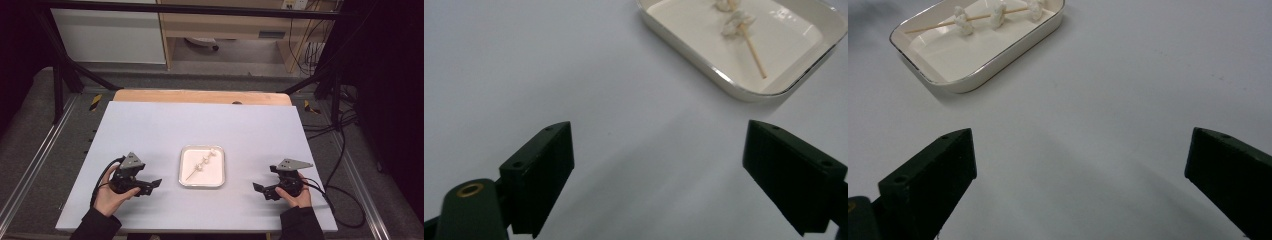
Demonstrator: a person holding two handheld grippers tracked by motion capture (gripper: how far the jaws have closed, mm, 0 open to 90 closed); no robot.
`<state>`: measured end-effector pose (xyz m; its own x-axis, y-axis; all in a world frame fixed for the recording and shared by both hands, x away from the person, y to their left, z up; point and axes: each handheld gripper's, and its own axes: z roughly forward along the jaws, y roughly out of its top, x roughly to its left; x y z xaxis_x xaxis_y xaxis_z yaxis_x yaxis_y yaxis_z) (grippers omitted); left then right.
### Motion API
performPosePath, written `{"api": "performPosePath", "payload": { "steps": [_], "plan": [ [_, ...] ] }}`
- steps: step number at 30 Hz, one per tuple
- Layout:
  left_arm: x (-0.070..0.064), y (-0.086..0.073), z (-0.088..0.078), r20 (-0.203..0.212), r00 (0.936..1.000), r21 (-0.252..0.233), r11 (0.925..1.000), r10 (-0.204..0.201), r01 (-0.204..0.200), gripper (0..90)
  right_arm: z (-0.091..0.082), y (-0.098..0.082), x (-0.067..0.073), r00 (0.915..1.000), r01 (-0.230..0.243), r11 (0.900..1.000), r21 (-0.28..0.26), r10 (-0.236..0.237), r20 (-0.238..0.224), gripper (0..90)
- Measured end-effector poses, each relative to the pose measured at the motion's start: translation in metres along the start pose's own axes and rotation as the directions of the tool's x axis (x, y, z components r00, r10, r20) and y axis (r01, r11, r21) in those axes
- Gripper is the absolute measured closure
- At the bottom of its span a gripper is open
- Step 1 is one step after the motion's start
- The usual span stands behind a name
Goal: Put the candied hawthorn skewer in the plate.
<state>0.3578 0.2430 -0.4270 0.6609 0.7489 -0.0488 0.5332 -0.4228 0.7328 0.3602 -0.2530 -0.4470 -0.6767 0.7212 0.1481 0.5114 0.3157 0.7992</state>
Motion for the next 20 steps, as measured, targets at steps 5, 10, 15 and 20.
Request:
{"api": "performPosePath", "payload": {
  "steps": [5,10,15,20],
  "plan": [
    [0.007,-0.017,-0.005,-0.009,0.9995,-0.024,0.9993,-0.029,0.029,10.0,0.001,-0.001,0.001,1.0,0.001,1.0,0.007,-0.001,-0.001,0.8],
    [0.012,-0.031,-0.008,0.001,0.9992,-0.036,0.9985,-0.04,0.04,8.4,0.002,-0.002,0.002,1.0,0.0,1.0,0.023,0.0,-0.002,0.8],
    [0.011,-0.035,-0.005,0.007,0.9997,-0.025,0.9994,-0.023,0.023,8.4,0.004,-0.003,0.002,1.0,0.005,0.999,0.037,-0.005,0.003,0.8],
    [0.01,-0.035,-0.003,0.011,0.9997,-0.023,0.9995,-0.021,0.021,8.5,0.005,-0.004,0.002,1.0,0.005,0.999,0.05,-0.005,0.003,0.9]
  ]
}}
